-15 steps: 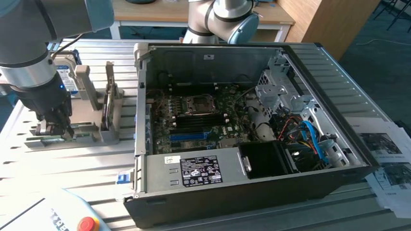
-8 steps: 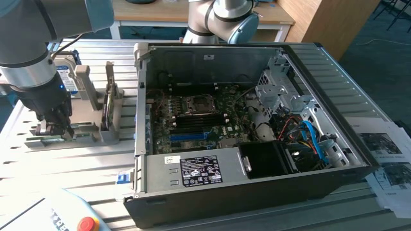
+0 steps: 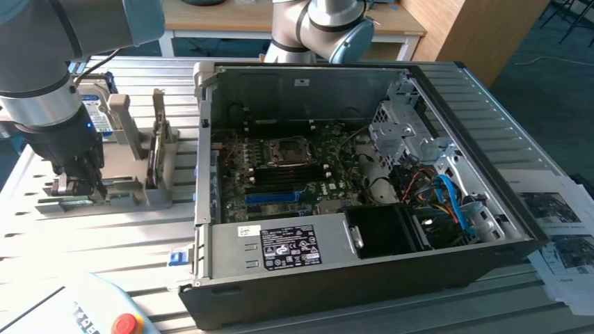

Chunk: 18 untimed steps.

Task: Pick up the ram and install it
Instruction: 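Pick up the ram and move it above insertion slot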

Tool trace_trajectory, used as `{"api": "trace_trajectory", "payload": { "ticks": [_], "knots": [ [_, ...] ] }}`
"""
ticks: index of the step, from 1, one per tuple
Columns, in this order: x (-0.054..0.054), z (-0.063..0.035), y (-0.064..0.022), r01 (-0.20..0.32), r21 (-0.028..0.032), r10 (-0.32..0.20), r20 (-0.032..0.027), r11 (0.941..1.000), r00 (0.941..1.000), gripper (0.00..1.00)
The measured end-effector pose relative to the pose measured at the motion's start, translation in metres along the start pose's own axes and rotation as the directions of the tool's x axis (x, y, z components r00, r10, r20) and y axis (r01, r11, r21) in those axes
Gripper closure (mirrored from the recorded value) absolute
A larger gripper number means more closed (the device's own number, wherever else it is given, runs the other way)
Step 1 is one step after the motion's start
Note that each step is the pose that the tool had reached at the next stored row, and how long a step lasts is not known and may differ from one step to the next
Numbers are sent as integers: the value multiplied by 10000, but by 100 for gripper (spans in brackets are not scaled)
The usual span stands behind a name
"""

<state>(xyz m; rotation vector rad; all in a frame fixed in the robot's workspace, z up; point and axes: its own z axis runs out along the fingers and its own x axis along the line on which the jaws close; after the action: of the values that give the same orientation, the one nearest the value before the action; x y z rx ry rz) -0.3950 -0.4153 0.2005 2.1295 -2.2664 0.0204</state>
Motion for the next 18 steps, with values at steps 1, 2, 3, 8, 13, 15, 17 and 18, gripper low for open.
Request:
{"api": "trace_trajectory", "payload": {
  "ticks": [1, 2, 3, 8, 13, 15, 17, 18],
  "knots": [
    [0, 0, 0, 0, 0, 0, 0, 10000, 10000, 88],
    [0, 0, 0, 0, 0, 0, 0, 10000, 10000, 88],
    [0, 0, 0, 0, 0, 0, 0, 10000, 10000, 88],
    [0, 0, 0, 72, 5, -72, 0, 10000, 10000, 88],
    [0, 0, 0, 214, 9, -214, -3, 9998, 9998, 88],
    [0, 0, 0, 283, 11, -283, -3, 9996, 9996, 88],
    [0, 0, 0, 301, 12, -301, -3, 9995, 9995, 88],
    [0, 0, 0, 302, 12, -302, -4, 9995, 9995, 88]
  ]
}}
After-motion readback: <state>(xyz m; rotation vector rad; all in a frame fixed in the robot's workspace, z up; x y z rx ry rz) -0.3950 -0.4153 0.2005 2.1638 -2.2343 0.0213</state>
